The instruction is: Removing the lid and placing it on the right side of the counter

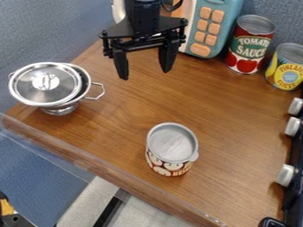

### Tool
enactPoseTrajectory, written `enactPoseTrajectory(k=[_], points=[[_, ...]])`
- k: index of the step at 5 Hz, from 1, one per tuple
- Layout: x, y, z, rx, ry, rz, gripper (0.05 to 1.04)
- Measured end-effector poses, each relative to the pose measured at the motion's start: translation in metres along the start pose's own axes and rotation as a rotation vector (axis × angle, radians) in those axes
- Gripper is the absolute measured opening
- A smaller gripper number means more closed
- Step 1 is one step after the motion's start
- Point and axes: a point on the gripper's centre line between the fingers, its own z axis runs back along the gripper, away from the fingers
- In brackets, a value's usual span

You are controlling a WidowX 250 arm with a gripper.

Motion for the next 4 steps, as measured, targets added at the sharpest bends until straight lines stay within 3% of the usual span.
enactPoseTrajectory(k=[1,2,4], points=[[-0.003,0.002,-0.006,0.017,0.028,-0.005,0.999],[0.026,0.032,-0.001,0.018,0.064,0.028,0.999],[0.060,0.075,0.017,0.015,0.086,-0.072,0.999]])
